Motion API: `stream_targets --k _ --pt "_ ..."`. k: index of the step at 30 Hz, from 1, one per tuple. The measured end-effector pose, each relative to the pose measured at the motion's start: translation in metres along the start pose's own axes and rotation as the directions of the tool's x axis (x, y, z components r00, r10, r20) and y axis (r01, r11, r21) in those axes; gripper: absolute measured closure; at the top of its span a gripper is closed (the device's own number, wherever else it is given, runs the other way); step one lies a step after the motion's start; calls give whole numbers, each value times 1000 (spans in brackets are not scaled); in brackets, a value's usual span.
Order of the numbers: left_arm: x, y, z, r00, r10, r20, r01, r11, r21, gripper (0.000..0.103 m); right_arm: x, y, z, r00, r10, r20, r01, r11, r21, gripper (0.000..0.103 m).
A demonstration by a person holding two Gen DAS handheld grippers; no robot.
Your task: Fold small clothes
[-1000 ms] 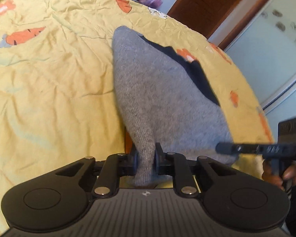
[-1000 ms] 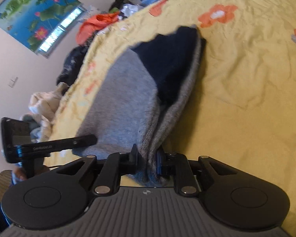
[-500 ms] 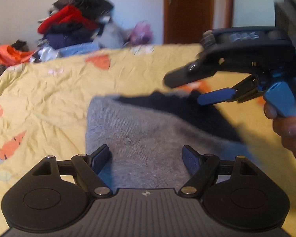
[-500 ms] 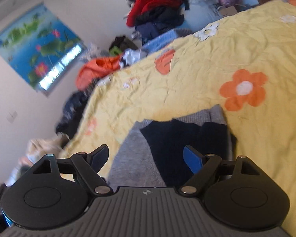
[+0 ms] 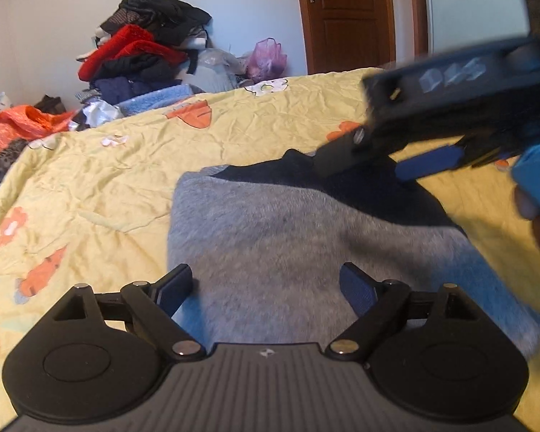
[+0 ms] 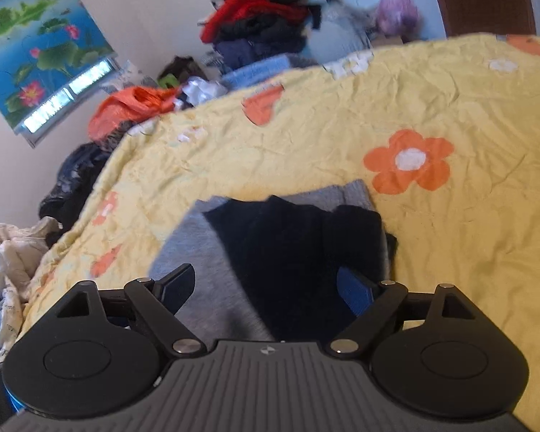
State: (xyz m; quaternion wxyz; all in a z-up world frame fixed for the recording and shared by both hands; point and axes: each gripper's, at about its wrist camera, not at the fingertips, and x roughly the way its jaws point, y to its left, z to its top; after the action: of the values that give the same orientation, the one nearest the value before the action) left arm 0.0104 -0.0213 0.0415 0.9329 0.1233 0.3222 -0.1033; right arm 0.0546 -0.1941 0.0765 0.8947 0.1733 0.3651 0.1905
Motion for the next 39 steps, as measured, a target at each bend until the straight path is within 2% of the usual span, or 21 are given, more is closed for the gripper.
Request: stream_targets --k 3,5,8,9,10,13,16,20,22,25,27,29,31,33,36,39 --pt "-9 3 -4 1000 3 -19 -4 999 -31 13 -17 10 -9 998 54 29 -54 998 -14 14" --pt "-11 4 -8 1000 -3 -16 2 999 -46 13 -13 13 -15 998 66 -6 -66 998 -14 13" --pt "-7 7 -18 999 7 -38 -9 998 -55 13 14 2 -29 993 37 -111 -36 999 16 14" --pt "-11 11 -20 999 -1 -41 -2 997 -78 13 13 2 -35 996 52 -75 -54 998 -21 13" --pt "-18 15 -22 999 -8 -38 4 995 -98 13 12 4 -37 996 45 -80 -49 998 -46 13" --pt "-45 22 -35 1000 12 -5 -12 989 -149 13 -8 18 -42 997 -12 -77 4 995 -96 10" --pt "-66 22 -56 1000 -9 15 12 974 -228 13 -43 28 -63 997 -75 7 76 984 -163 1" --pt "-85 5 -85 999 36 32 -29 979 -202 13 -84 25 -109 979 -167 117 187 963 -196 0" --pt "-92 -5 -97 998 57 41 -49 982 -181 13 -93 19 -132 972 -218 94 233 950 -210 0" --pt "-89 -9 -103 998 57 6 -55 982 -183 13 -93 12 -158 956 -290 41 291 927 -238 0" --pt "-92 -8 -103 998 66 17 -61 980 -189 13 -94 18 -168 941 -329 83 339 899 -278 0" --pt "-93 -10 -105 998 55 8 -52 982 -183 9 -90 22 -170 933 -354 70 360 895 -263 0" --pt "-86 -12 -107 998 34 -47 -42 983 -181 4 -89 25 -173 921 -382 77 389 886 -251 0" --pt "-84 -6 -109 997 37 -62 -49 974 -220 0 -87 27 -172 915 -397 69 401 884 -241 0" --pt "-83 0 -110 997 48 -65 -63 966 -250 0 -84 30 -168 908 -416 52 418 888 -193 0" --pt "-84 -1 -110 996 54 -67 -70 965 -254 0 -78 34 -172 893 -445 75 450 870 -202 0"
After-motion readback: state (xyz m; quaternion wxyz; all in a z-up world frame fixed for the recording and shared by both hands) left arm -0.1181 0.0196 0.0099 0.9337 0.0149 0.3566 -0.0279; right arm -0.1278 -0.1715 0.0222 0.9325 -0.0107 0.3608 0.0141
